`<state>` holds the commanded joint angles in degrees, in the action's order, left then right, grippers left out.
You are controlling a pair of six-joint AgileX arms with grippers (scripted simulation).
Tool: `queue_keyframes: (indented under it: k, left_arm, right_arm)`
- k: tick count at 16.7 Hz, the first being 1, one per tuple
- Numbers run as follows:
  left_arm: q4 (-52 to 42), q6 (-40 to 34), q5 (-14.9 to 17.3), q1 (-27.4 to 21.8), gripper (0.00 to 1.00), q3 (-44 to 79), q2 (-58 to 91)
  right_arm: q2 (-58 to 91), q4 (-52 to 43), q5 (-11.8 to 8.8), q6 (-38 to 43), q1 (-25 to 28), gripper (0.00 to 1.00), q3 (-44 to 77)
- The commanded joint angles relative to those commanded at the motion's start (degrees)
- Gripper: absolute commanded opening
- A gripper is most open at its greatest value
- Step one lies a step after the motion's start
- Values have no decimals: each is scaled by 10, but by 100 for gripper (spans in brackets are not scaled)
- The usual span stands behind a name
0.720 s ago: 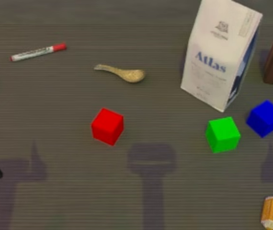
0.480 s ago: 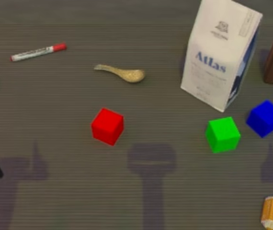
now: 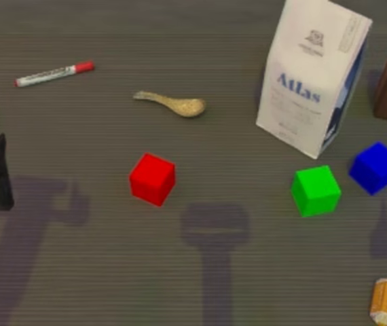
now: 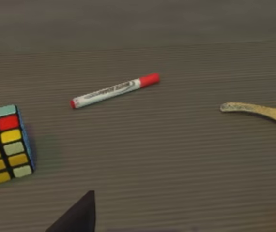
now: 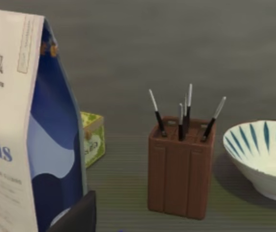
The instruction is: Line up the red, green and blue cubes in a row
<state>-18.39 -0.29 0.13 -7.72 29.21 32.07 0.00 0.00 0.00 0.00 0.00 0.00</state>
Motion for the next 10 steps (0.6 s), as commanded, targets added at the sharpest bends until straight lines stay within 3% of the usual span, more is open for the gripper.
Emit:
queue_keyframes:
  k: [10]
  left_arm:
    - [-324, -2, 1, -128, 100, 484, 638]
  right_arm:
    - [0, 0, 0, 0, 0, 100, 0]
